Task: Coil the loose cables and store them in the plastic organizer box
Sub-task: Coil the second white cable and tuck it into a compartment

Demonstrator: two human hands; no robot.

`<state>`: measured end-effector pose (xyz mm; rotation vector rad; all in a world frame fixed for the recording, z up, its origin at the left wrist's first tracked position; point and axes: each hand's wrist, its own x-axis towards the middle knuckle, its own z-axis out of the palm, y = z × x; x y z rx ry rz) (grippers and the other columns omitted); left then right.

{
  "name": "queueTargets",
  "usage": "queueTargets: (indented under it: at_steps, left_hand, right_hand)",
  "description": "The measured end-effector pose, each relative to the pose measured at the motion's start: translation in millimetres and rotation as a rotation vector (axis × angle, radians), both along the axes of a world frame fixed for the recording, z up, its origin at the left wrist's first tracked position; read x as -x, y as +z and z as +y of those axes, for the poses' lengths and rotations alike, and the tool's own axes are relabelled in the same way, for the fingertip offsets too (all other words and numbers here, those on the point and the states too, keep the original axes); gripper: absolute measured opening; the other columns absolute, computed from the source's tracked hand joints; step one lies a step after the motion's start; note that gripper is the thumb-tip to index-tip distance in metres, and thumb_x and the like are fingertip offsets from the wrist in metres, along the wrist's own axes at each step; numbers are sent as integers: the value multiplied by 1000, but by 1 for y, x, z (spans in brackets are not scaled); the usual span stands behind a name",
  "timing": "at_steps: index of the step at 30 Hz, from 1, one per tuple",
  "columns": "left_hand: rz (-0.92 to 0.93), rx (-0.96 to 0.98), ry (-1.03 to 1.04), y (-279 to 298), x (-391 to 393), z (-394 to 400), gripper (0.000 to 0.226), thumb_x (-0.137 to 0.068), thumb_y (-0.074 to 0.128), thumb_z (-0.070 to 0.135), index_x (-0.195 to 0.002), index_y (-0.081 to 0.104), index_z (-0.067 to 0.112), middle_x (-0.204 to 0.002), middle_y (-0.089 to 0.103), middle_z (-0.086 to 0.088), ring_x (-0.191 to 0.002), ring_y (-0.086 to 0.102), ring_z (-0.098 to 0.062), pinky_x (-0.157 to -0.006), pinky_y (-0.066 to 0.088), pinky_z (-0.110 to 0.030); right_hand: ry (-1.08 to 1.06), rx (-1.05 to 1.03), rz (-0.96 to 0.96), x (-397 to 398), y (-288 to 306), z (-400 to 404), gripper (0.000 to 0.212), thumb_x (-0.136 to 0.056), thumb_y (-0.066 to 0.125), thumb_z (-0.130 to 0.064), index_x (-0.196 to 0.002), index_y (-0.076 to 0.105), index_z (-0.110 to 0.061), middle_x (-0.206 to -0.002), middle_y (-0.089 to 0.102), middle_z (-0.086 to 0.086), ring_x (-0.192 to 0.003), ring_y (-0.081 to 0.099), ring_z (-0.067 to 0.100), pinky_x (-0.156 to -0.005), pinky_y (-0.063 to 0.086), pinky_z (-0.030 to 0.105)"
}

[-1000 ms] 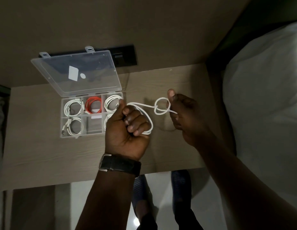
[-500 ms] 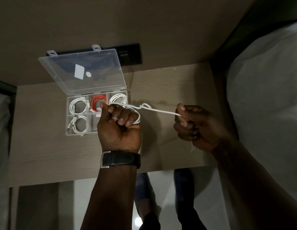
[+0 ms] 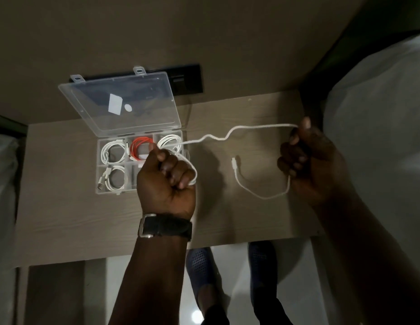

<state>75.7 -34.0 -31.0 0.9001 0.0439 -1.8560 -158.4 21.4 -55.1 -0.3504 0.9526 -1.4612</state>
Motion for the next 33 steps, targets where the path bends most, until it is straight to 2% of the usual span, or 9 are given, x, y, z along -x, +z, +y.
queueTargets:
  at_steps: [5, 8, 12, 17, 21, 23, 26, 31, 33]
  left_hand:
    - [27, 49, -128, -5, 5, 14, 40, -102, 34, 33, -65, 43, 20, -43, 32, 8, -32, 27, -5, -37, 14, -17]
    - [149, 78, -54, -3, 4, 8, 47, -105, 27, 31, -64, 47, 20, -45, 36, 7, -36, 31, -5, -40, 20, -16]
    - [218, 94, 134, 1, 11, -10, 42, -104, 28, 19, -70, 53, 14, -52, 45, 6, -45, 41, -7, -47, 33, -18]
    - [-23, 84, 209, -8, 20, -34, 28, -102, 36, 9, -85, 58, 8, -69, 57, -1, -60, 55, -13, -62, 44, -23]
    - [-831, 468, -153, -26, 30, -17, 21, -102, 40, 10, -95, 57, 3, -79, 62, -14, -73, 61, -27, -69, 51, -36]
    - [-1058, 688, -463, -35, 31, -3, 23, -103, 42, 16, -98, 59, 2, -81, 66, -11, -78, 65, -28, -73, 54, -42]
    - [-1021, 697, -719, -34, 36, 11, 30, -102, 44, 28, -92, 64, 8, -68, 66, -2, -63, 64, -18, -61, 52, -34]
    - [-693, 376, -800, -15, 50, 21, 69, -92, 33, 69, -73, 67, 13, -49, 37, 2, -43, 36, -12, -44, 32, -23]
    - [-507, 258, -723, -8, 51, 20, 56, -95, 41, 58, -74, 62, 11, -50, 32, 4, -40, 31, -10, -42, 26, -21]
  right_hand:
    - [151, -141, 525, -5, -22, 7, 17, -98, 48, -29, -100, 63, -21, -64, 69, 6, -56, 62, 16, -48, 50, 27]
    - [223, -187, 889, -5, -35, 7, 17, -98, 51, -20, -88, 63, -27, -76, 74, 5, -59, 65, 18, -49, 48, 29]
    - [494, -5, 1493, -16, -44, 20, 16, -97, 56, -16, -86, 68, -17, -85, 67, 5, -75, 63, 23, -69, 48, 33]
    - [719, 106, 1272, -45, -24, 35, 7, -91, 67, -10, -89, 74, -10, -83, 70, 2, -79, 66, 16, -74, 52, 31]
    - [569, 175, 973, -37, 12, 24, 8, -84, 70, -6, -78, 71, -11, -73, 66, -12, -72, 63, 5, -68, 46, 15]
    - [491, 239, 986, -30, 26, 14, 10, -86, 68, -11, -77, 69, -14, -71, 61, -10, -68, 60, 7, -65, 44, 15]
    - [330, 272, 1083, -21, 30, -6, 11, -91, 64, -14, -83, 71, -11, -74, 60, -2, -68, 61, 16, -63, 47, 27]
    - [181, 138, 1105, -19, 8, -32, 16, -88, 73, -18, -84, 73, -3, -74, 65, 5, -70, 62, 14, -65, 48, 27]
    - [134, 57, 1034, -22, -3, -33, 20, -87, 75, -26, -80, 71, -7, -70, 67, 10, -63, 61, 18, -60, 47, 29]
